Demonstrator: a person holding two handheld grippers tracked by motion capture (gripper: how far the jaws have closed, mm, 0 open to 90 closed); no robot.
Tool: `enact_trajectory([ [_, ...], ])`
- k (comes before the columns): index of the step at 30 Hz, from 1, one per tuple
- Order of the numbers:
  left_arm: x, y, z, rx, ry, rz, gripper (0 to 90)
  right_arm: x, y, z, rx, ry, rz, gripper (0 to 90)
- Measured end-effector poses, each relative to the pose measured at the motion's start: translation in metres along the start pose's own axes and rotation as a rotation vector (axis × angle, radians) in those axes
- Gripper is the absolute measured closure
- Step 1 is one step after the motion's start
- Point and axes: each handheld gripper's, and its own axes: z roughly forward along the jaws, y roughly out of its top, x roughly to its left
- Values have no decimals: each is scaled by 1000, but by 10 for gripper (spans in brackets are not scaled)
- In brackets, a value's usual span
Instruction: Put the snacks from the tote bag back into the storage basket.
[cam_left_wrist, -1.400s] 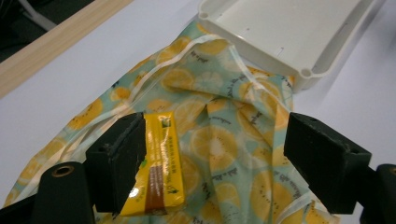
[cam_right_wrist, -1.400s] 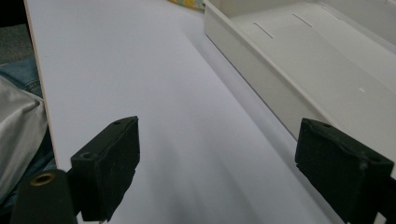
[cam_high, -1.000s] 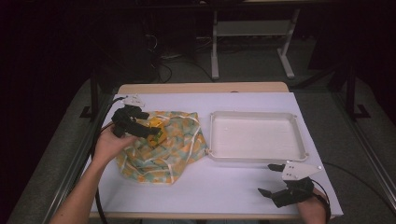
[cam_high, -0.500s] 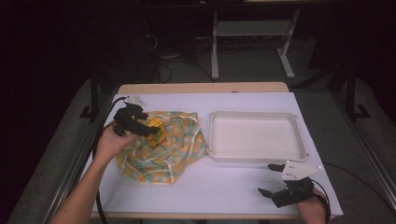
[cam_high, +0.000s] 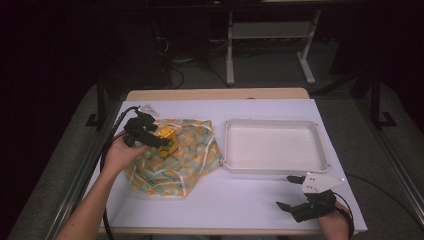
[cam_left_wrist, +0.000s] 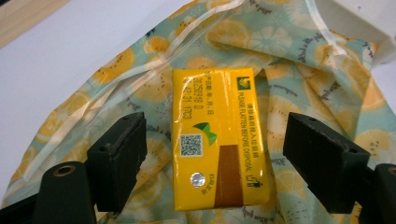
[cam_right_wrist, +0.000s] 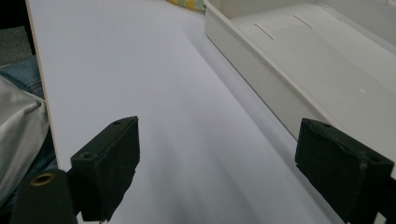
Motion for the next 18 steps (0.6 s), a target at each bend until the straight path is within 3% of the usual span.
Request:
enact_trajectory([
  [8, -1, 2, 5, 34, 29, 1, 243, 0, 0, 0, 0, 0, 3, 134],
  [18, 0, 2, 9, 45, 30, -14, 298, 0, 0, 0, -1, 1, 0, 134],
])
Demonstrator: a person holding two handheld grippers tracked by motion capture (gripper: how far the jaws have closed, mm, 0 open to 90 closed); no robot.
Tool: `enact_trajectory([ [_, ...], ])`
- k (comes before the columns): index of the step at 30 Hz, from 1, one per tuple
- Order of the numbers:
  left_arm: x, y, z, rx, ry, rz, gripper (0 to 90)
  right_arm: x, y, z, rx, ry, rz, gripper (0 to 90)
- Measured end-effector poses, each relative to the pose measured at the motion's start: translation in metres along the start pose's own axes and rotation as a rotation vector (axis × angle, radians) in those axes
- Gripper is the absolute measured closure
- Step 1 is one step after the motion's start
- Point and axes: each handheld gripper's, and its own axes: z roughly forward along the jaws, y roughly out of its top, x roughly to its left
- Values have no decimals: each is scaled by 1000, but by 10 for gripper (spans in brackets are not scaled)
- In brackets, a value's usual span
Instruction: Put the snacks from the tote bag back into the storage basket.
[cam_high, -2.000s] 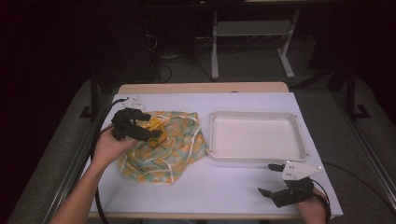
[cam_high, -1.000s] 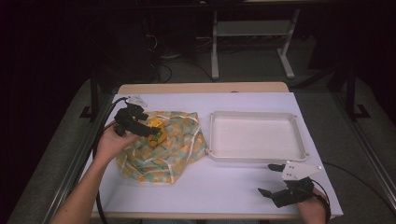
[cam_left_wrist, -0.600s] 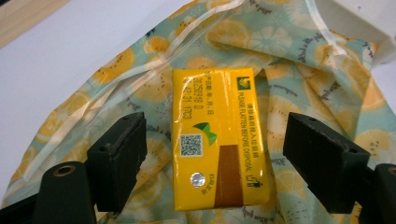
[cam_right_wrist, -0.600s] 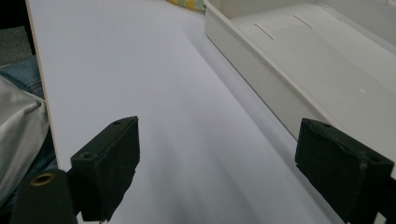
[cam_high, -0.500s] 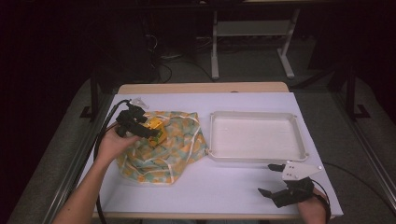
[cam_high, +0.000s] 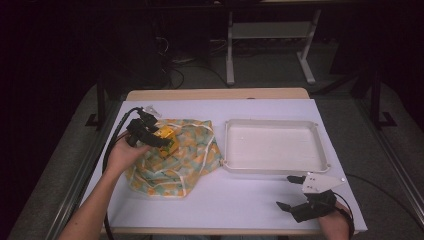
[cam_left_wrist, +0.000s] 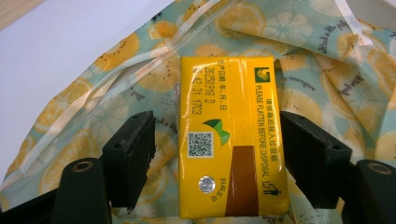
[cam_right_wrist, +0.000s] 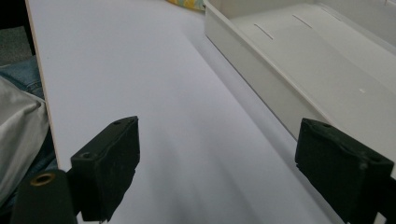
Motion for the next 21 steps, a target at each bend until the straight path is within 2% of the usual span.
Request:
enact_trajectory([
  [8, -1, 1, 2, 12, -2, 23, 378, 0, 0, 0, -1, 1, -1, 135],
  [21, -2, 2, 1, 15, 3, 33, 458, 0, 0, 0, -2, -1, -4, 135],
])
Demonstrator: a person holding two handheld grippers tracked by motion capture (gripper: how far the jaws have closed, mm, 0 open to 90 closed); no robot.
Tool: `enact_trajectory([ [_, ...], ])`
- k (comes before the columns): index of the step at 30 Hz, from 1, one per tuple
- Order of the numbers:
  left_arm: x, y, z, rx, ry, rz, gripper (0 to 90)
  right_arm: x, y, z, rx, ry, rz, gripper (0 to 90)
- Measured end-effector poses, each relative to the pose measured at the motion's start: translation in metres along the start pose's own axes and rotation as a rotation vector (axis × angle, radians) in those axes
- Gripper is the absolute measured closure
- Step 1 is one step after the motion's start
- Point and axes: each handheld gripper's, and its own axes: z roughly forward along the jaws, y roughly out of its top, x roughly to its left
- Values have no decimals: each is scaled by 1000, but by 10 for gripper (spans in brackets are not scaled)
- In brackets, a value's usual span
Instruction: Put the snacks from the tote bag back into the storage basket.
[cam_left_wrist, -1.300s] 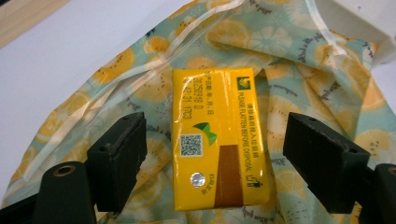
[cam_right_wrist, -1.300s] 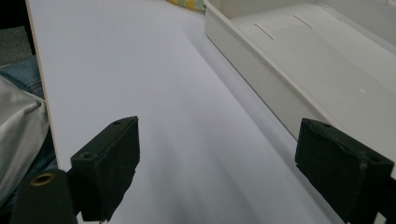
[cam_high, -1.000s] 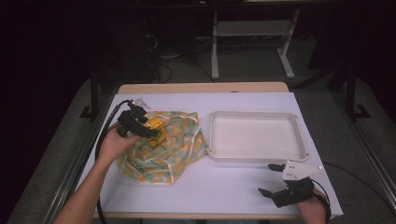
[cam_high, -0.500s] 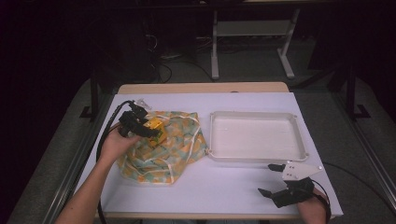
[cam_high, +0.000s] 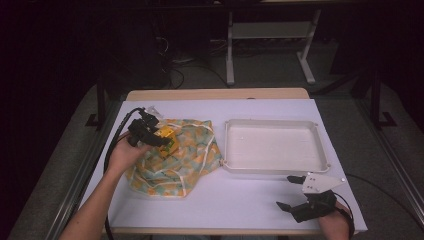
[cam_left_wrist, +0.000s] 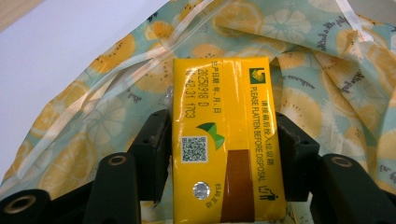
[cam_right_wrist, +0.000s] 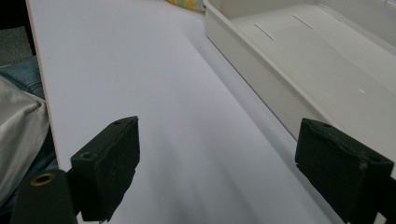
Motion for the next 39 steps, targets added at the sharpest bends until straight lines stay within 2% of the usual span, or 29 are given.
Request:
enact_trajectory([
  [18, -1, 1, -1, 6, 24, 9, 501, 0, 0, 0, -1, 1, 0, 134],
  [19, -2, 1, 0, -1, 24, -4, 502, 0, 0, 0, -1, 0, 1, 135],
  [22, -1, 2, -1, 10, 25, 6, 503, 0, 0, 0, 0, 0, 3, 135],
  [27, -3, 4, 0, 8, 29, -7, 504, 0, 0, -1, 1, 0, 6, 135],
  [29, -2, 6, 0, 24, 32, 10, 504, 0, 0, -1, 1, 0, 6, 135],
  [34, 0, 6, 0, 17, 23, -4, 504, 0, 0, -1, 0, 0, 6, 134],
  [39, 0, 6, -1, 23, 24, 8, 505, 0, 0, -1, 2, 0, 9, 135],
])
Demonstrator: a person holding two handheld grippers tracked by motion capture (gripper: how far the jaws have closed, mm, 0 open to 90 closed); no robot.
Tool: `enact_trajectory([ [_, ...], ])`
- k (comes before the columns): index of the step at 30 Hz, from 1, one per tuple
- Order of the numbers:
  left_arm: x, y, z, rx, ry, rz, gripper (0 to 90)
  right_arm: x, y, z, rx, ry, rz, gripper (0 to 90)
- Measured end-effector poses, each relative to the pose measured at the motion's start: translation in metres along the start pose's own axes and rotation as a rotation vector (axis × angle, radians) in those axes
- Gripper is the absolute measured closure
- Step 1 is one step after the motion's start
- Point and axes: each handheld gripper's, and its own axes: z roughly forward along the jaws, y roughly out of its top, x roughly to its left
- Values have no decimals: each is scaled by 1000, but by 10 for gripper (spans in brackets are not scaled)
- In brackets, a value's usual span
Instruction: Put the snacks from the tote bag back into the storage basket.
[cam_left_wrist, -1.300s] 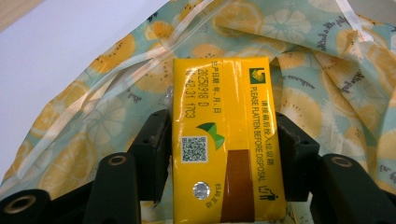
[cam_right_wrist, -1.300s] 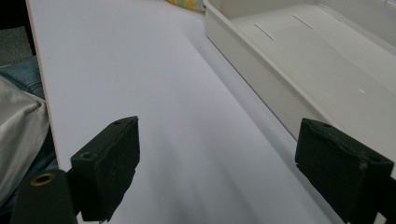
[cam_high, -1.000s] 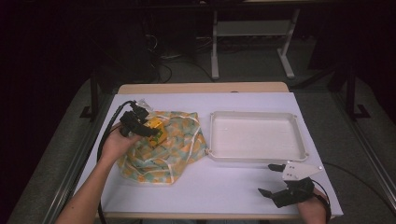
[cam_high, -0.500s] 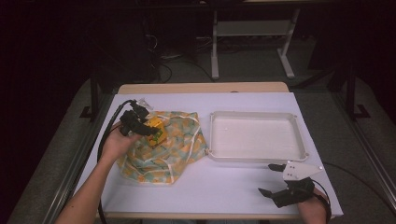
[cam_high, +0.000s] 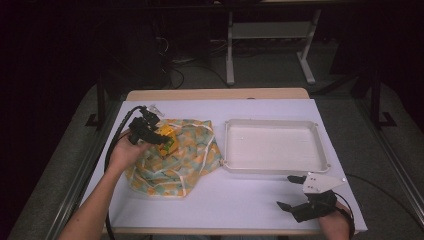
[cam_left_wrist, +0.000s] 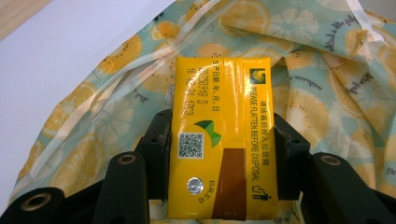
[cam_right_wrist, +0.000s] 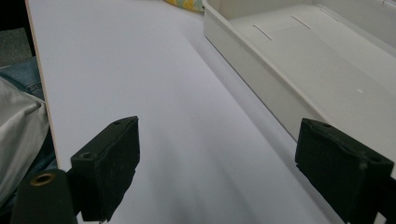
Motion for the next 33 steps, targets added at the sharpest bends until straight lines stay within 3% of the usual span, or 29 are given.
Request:
enact_trajectory([
  [9, -3, 4, -5, -6, 5, 12, 505, 0, 0, -1, -2, -1, -1, 134],
  [21, 0, 12, -25, -21, 11, 25, 505, 0, 0, -1, -4, -1, -4, 135],
  [33, -8, 28, -44, -42, 20, 70, 505, 0, 0, -2, -7, -3, 1, 135],
])
